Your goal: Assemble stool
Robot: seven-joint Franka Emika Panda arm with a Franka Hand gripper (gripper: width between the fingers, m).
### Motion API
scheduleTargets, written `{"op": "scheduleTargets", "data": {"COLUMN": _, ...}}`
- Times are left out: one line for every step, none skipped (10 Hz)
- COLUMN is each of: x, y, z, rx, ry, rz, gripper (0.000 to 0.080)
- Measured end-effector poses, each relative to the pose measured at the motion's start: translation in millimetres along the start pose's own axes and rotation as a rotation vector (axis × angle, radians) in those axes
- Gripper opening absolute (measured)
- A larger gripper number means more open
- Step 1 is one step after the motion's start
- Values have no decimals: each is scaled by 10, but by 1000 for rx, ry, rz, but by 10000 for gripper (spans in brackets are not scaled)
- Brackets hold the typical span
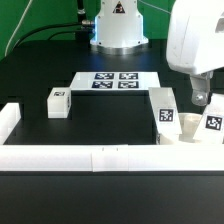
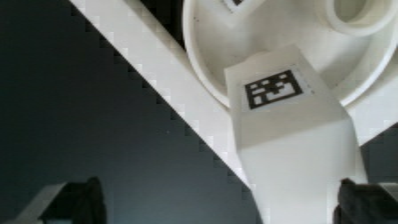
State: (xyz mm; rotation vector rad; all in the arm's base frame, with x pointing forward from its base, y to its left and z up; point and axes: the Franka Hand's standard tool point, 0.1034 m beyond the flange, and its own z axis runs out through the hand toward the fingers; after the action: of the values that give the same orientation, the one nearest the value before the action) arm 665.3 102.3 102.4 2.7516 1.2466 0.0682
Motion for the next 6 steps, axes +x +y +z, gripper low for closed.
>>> {"op": "scheduleTargets", "data": {"x": 64, "y": -80, "z": -18, "rx": -11, "ry": -41, "rz": -117, "gripper": 649}}
{"op": "scheduleTargets", "data": {"x": 126, "y": -163, "z": 8, "rx": -14, "ry": -59, "rz": -172, "gripper": 649}}
{"op": "scheduleTargets", "data": {"x": 136, "y": -232, "z": 72, "rx": -15, "ry": -73, "rz": -200, "gripper": 649}}
{"op": "scheduleTargets", "data": {"x": 87, "y": -246, "z": 132, "rx": -7, "ry": -81, "rz": -200, "gripper": 649}}
{"op": "scheduleTargets", "data": {"x": 39, "y": -199, "z": 149, "rx": -5, "ry": -84, "rz": -190, "gripper": 649}}
{"op": "scheduleTargets", "data": {"x": 10, "y": -173, "z": 165, "rx": -4, "ry": -86, "rz": -183, "gripper": 649}}
